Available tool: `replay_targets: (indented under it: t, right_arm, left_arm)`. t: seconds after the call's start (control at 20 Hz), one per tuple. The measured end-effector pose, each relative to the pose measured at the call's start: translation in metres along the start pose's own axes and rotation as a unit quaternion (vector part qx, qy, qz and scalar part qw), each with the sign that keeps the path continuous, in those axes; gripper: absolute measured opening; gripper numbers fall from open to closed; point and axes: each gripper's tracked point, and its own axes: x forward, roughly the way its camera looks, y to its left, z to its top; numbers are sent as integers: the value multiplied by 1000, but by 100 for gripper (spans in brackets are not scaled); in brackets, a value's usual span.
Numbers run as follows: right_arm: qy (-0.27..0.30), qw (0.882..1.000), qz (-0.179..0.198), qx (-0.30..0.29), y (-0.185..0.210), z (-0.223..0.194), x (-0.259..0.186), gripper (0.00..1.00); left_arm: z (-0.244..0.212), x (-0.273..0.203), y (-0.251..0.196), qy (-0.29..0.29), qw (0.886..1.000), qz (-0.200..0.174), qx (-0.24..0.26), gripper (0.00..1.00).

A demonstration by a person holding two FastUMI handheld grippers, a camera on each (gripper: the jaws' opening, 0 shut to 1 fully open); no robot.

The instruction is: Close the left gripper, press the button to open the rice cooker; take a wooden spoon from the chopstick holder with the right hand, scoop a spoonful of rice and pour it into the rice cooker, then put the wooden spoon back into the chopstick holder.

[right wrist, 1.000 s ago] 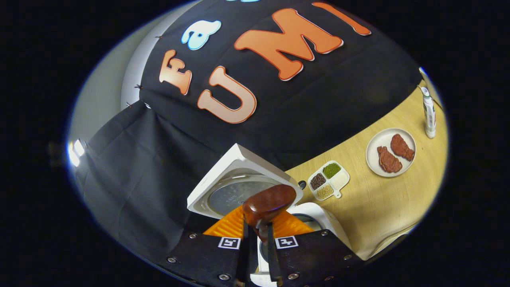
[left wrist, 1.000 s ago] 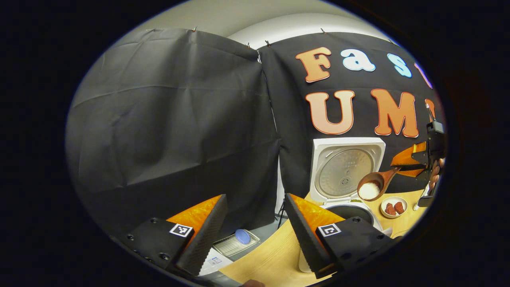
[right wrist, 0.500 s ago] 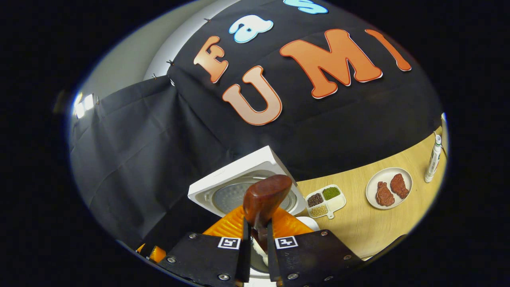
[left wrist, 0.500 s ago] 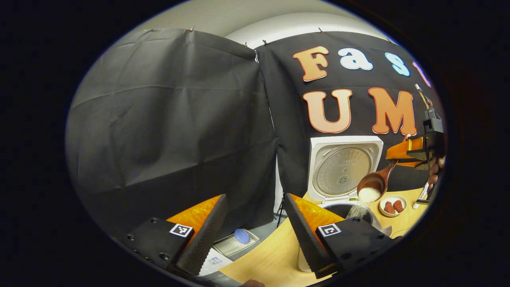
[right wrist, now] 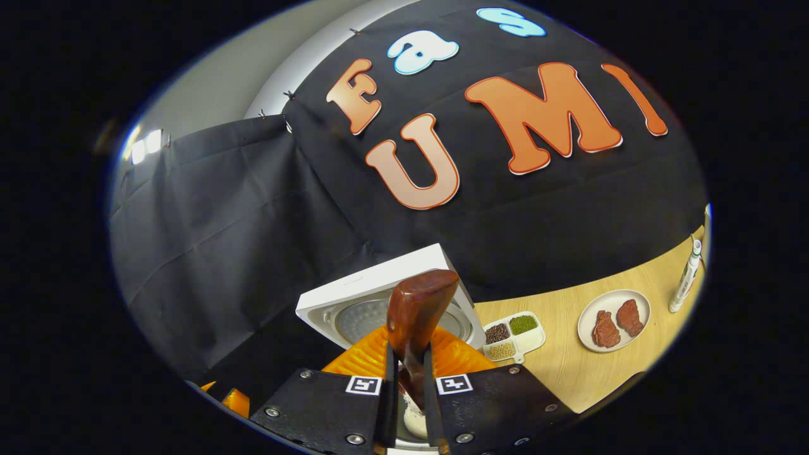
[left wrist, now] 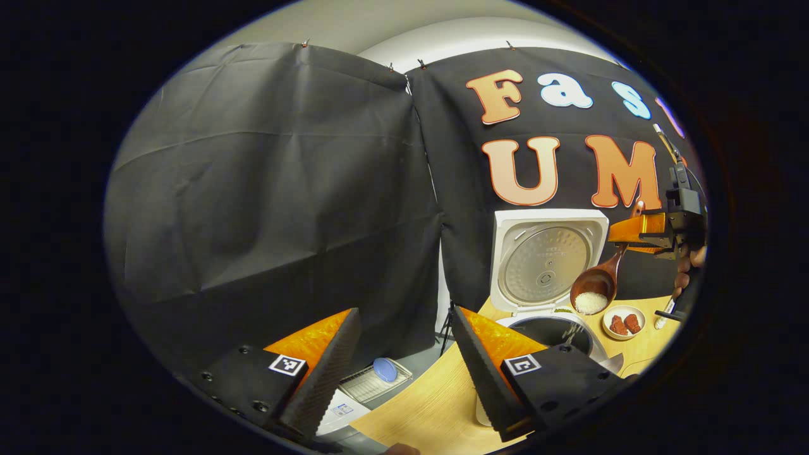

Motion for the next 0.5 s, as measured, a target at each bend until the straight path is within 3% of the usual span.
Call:
replay_targets:
  t: [0.5]
  right_arm:
    - [-15,991,12,-130,18,-4,8,13]
  left_arm:
    - [-10,10,7,10,1000,4,-2,98]
